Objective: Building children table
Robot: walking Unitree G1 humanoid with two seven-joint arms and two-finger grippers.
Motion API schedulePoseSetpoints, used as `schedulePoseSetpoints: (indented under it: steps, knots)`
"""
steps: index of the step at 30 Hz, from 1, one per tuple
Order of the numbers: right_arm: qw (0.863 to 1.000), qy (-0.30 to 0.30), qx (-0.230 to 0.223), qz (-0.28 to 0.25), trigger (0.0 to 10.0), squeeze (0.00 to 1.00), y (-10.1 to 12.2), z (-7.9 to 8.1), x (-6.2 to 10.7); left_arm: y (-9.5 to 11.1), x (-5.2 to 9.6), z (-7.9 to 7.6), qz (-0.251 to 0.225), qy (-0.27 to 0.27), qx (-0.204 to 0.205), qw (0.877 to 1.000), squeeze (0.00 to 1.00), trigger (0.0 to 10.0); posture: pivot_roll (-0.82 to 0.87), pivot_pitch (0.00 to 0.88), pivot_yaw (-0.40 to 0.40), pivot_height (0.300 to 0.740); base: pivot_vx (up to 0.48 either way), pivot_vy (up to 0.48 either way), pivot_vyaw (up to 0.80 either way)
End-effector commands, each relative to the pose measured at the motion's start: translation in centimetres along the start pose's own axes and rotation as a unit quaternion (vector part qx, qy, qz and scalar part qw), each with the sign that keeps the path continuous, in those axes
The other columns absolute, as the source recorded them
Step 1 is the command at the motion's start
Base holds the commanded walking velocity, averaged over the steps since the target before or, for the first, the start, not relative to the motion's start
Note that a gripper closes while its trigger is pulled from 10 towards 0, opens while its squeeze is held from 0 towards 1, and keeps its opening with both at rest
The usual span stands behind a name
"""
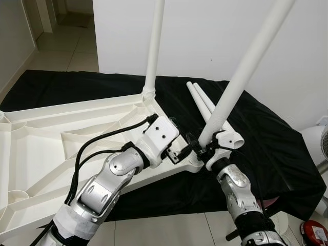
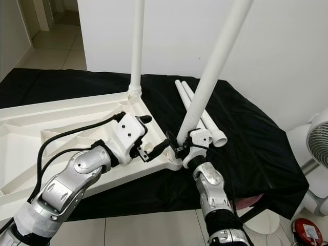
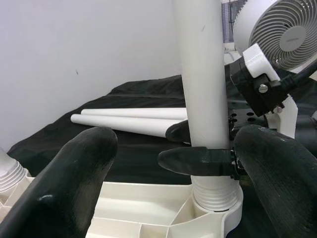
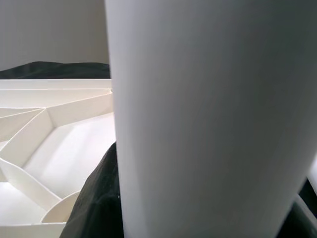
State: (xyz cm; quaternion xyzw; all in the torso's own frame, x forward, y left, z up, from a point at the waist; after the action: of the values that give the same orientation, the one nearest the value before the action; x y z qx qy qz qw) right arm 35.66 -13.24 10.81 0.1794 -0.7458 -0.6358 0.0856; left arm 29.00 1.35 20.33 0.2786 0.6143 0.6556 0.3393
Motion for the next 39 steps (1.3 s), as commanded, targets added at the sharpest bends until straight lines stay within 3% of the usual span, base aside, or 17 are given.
schedulePoseSetpoints:
  steps: [1, 13, 17, 20, 21, 22, 23, 28, 29, 32, 33, 37, 39]
  knots:
    - [0.992, -0.014, -0.04, 0.123, 10.0, 0.0, -5.6, 0.3, 2.4, 0.4, -0.1, -0.7, 0.003, -0.035, -0.011, 0.999, 0.0, 10.0, 0.03, 0.0, -0.088, 0.74, 0.0, 0.0, 0.0]
    - [0.994, -0.014, -0.019, 0.105, 10.0, 0.0, -5.4, 0.6, 2.9, 0.5, -0.1, -0.8, 0.003, -0.039, -0.013, 0.999, 0.0, 10.0, 0.03, 0.0, -0.088, 0.74, 0.0, 0.0, 0.0]
    - [0.998, -0.013, -0.045, 0.038, 10.0, 0.0, -2.4, 0.6, 2.2, 0.7, -0.3, -0.8, 0.001, -0.042, 0.003, 0.999, 0.0, 10.0, 0.02, 0.0, -0.085, 0.74, 0.0, 0.0, 0.0]
    - [0.999, -0.003, -0.043, 0.022, 10.0, 0.0, -1.3, 0.6, 1.9, 0.8, -0.4, -0.9, -0.001, -0.046, 0.017, 0.999, 0.0, 10.0, 0.02, 0.0, -0.088, 0.74, 0.0, 0.0, 0.0]
    - [0.999, 0.004, -0.038, 0.015, 10.0, 0.0, -0.7, 0.5, 1.6, 1.0, -0.4, -0.8, -0.006, -0.048, 0.028, 0.998, 0.83, 10.0, 0.01, 0.0, -0.088, 0.74, 0.0, 0.0, 0.0]
    - [0.999, 0.004, -0.038, 0.015, 10.0, 0.0, -0.7, 0.5, 1.6, 1.0, -0.4, -0.8, -0.006, -0.048, 0.028, 0.998, 0.83, 10.0, 0.01, 0.0, -0.088, 0.74, 0.0, 0.0, 0.0]
    - [1.0, 0.015, -0.026, 0.007, 10.0, 0.0, 0.2, 0.4, 1.3, 1.4, -0.4, -0.8, -0.012, -0.056, 0.038, 0.998, 1.0, 10.0, 0.01, 0.0, -0.09, 0.74, 0.0, 0.0, 0.0]
    - [0.999, 0.041, -0.003, -0.009, 10.0, 0.0, 1.9, 0.3, 0.6, 2.1, -0.8, -0.6, -0.015, -0.065, 0.029, 0.997, 1.0, 10.0, 0.01, 0.0, -0.096, 0.74, 0.0, 0.0, 0.0]
    - [0.998, 0.056, 0.005, -0.017, 10.0, 0.0, 2.5, 0.4, 0.4, 2.6, -1.2, -0.4, -0.02, -0.063, 0.03, 0.997, 0.24, 10.0, 0.01, 0.0, -0.101, 0.74, 0.0, 0.0, 0.0]
    - [0.997, 0.072, 0.014, -0.025, 10.0, 0.0, 3.1, 0.6, 0.2, 3.2, -1.7, -0.2, -0.026, -0.061, 0.034, 0.997, 0.24, 10.0, 0.01, 0.0, -0.101, 0.74, 0.0, 0.0, 0.0]
    - [0.996, 0.086, 0.02, -0.028, 10.0, 0.0, 3.5, 0.9, 0.2, 3.7, -1.9, -0.1, -0.031, -0.062, 0.042, 0.997, 0.0, 10.0, 0.01, 0.0, -0.103, 0.74, 0.0, 0.0, 0.0]
    - [0.994, 0.103, 0.034, -0.029, 10.0, 0.0, 3.9, 1.2, 0.1, 4.5, -2.2, 0.1, -0.037, -0.062, 0.06, 0.996, 0.0, 10.0, 0.01, 0.0, -0.102, 0.74, 0.0, 0.0, 0.0]
    - [0.986, 0.148, 0.075, -0.034, 10.0, 0.0, 4.6, 1.9, 0.2, 5.8, -2.9, 0.1, -0.041, -0.065, 0.098, 0.992, 0.0, 10.0, 0.0, 0.0, -0.1, 0.74, 0.0, 0.0, 0.0]
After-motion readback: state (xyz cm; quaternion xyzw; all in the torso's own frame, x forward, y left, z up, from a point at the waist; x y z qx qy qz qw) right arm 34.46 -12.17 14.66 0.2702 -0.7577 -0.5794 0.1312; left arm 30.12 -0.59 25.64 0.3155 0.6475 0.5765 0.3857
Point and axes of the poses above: a point about 5 cm out from each wrist's last joint towards the gripper, its own x axis pointing back from the gripper into the wrist, its own y axis along the axis of the wrist's last joint, z = x × y, the point moved 4 cm from there along -x, pointing out of the wrist towards the gripper, and after that the axes turned 14 degrees about x, right-handed, at the moved point
